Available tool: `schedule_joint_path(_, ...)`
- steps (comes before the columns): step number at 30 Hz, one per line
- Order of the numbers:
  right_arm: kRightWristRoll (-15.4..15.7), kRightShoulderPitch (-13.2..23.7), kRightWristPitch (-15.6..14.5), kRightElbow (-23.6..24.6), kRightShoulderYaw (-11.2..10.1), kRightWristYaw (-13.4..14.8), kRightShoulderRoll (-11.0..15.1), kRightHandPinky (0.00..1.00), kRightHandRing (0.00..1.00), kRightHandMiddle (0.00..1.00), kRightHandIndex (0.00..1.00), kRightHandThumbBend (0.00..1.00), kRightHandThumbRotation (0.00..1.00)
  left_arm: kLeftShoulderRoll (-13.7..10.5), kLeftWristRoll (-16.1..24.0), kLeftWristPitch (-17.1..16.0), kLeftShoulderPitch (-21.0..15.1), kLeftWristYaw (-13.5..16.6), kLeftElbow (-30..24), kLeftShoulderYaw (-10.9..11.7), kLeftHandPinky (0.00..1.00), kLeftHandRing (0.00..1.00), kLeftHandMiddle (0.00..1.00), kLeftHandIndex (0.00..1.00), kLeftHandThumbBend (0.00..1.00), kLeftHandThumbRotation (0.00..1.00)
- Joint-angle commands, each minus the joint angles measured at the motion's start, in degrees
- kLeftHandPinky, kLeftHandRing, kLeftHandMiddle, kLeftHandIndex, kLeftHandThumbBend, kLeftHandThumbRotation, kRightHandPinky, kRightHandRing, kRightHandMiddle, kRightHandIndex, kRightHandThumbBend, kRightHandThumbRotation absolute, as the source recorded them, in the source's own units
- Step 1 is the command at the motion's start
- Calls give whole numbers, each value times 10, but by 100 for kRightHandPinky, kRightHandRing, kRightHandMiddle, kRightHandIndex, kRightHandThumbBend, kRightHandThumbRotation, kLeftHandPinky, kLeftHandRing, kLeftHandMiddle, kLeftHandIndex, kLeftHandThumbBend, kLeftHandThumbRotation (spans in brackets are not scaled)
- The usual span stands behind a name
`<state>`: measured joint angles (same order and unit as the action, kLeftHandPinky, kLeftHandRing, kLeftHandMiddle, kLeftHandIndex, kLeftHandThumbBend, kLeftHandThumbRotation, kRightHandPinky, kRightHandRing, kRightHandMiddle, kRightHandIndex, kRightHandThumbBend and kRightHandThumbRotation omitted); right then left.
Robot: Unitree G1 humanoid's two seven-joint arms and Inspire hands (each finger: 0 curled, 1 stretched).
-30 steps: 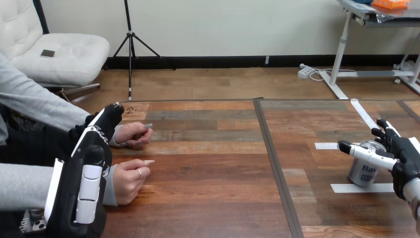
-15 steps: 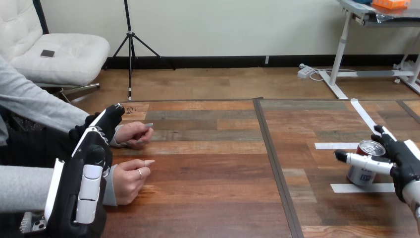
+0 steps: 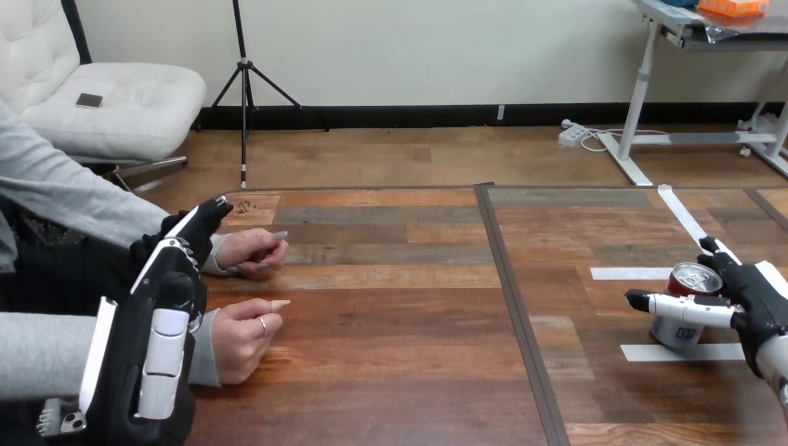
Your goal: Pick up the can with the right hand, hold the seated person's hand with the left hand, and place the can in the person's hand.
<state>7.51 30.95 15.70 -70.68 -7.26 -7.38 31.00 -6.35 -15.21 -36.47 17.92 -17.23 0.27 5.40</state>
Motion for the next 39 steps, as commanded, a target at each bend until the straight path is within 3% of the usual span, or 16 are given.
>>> schedule_joint_path(1,0,41,2,-1,4,5,8,91,99,100,100,100,18,-11,-2,1,-19,-8,-32,1,100,99,94,83,76,94)
schedule_joint_path(22,-11,39,-7,1,-4,13,3,92,97,95,97,100,12,-10,-13,0,-21,-22,-28,5,100,100,95,81,77,93)
schedule_joint_path(29,-18,36,4,-1,-8,24,0,92,95,92,94,100,9,-6,-14,9,-17,-18,-37,4,100,100,95,79,79,92)
schedule_joint_path(39,-28,34,5,1,-16,36,-4,80,85,87,89,95,1,-4,-9,11,-15,-14,-41,4,100,100,94,78,80,92)
